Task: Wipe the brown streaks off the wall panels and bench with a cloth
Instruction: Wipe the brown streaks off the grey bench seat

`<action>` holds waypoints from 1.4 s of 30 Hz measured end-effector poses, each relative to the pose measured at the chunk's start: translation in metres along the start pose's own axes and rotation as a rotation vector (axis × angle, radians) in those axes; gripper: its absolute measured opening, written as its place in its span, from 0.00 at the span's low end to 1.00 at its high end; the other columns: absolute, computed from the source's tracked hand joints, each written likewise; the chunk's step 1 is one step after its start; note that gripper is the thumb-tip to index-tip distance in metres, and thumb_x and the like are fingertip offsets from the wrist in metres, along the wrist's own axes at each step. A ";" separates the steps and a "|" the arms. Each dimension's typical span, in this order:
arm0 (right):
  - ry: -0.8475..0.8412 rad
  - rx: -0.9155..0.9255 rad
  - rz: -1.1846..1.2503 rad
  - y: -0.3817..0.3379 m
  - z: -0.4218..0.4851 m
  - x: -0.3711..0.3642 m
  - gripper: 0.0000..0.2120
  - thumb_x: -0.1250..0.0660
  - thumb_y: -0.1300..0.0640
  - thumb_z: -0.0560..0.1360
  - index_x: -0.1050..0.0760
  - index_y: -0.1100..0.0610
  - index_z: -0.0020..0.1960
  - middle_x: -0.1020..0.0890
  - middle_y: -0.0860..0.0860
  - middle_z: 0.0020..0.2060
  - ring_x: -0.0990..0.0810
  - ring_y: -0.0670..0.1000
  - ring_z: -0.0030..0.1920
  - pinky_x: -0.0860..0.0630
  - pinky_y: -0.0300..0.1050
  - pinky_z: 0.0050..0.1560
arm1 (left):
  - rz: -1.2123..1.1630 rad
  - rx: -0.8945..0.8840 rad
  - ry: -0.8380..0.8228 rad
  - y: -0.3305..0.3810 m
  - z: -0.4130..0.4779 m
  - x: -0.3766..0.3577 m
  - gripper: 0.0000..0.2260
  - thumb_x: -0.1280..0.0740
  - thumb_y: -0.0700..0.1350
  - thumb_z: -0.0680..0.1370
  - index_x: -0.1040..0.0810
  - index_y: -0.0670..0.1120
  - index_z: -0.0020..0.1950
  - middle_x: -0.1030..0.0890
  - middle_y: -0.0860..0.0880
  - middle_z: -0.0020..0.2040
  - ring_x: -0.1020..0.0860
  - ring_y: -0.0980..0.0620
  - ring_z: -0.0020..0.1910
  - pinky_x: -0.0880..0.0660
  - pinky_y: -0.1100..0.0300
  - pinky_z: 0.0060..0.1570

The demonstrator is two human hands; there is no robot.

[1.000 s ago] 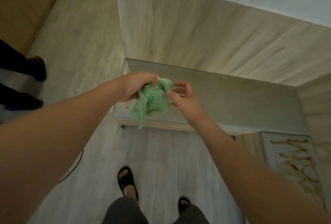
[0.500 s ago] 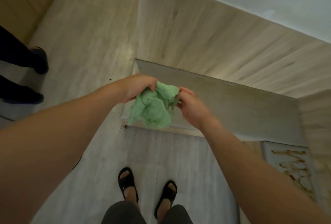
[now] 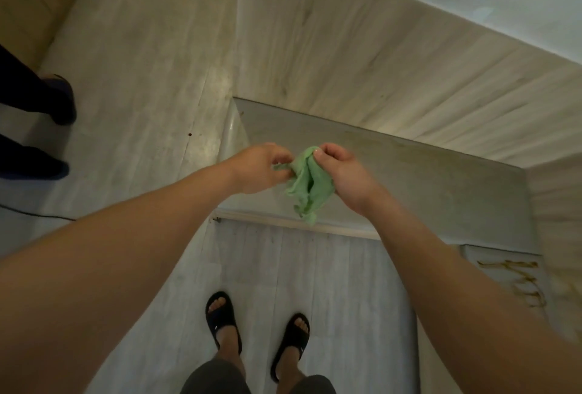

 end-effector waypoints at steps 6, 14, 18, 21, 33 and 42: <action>0.072 -0.105 0.067 0.021 0.001 0.014 0.13 0.37 0.50 0.82 0.20 0.51 0.41 0.18 0.51 0.38 0.21 0.52 0.44 0.27 0.49 0.48 | -0.624 0.326 0.067 -0.019 0.001 -0.002 0.14 0.43 0.46 0.84 0.20 0.43 0.49 0.16 0.48 0.46 0.19 0.49 0.50 0.19 0.52 0.57; 0.098 -0.088 0.199 0.010 0.000 -0.002 0.10 0.35 0.52 0.71 0.20 0.53 0.34 0.23 0.48 0.34 0.25 0.47 0.41 0.29 0.46 0.43 | -0.305 0.179 -0.031 -0.004 -0.004 0.004 0.06 0.26 0.45 0.78 0.19 0.50 0.54 0.15 0.53 0.43 0.16 0.54 0.45 0.21 0.61 0.40; 0.151 -0.062 0.164 0.020 0.012 0.004 0.08 0.35 0.55 0.65 0.21 0.57 0.41 0.23 0.56 0.39 0.22 0.54 0.44 0.24 0.51 0.47 | -0.105 0.239 0.064 -0.038 -0.004 0.021 0.16 0.36 0.35 0.80 0.28 0.47 0.66 0.22 0.47 0.53 0.22 0.47 0.48 0.26 0.58 0.40; 0.300 -0.042 0.067 0.035 0.021 0.027 0.03 0.35 0.54 0.67 0.25 0.52 0.39 0.24 0.53 0.36 0.23 0.54 0.41 0.21 0.60 0.44 | -0.106 0.380 0.273 -0.081 -0.015 0.047 0.15 0.36 0.36 0.80 0.26 0.47 0.66 0.21 0.47 0.55 0.21 0.47 0.50 0.25 0.57 0.46; 0.285 -0.064 -0.061 0.160 0.073 -0.004 0.05 0.30 0.58 0.75 0.21 0.52 0.50 0.17 0.53 0.42 0.20 0.49 0.39 0.25 0.45 0.39 | -0.110 0.450 0.293 -0.194 -0.028 0.000 0.02 0.29 0.41 0.80 0.16 0.46 0.49 0.18 0.50 0.40 0.23 0.57 0.36 0.30 0.73 0.31; 0.359 0.021 -0.019 0.246 0.117 -0.031 0.09 0.36 0.66 0.76 0.23 0.57 0.53 0.21 0.48 0.41 0.25 0.36 0.35 0.28 0.34 0.39 | -0.149 0.490 0.487 -0.266 0.000 -0.036 0.10 0.37 0.45 0.75 0.22 0.41 0.37 0.27 0.49 0.29 0.30 0.50 0.28 0.31 0.57 0.32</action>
Point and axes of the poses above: each hand's wrist, its own z-axis towards the middle knuckle, its own x-axis out of the back of the hand, y = z × x, the point moved 10 cm from there along z, towards the middle knuckle
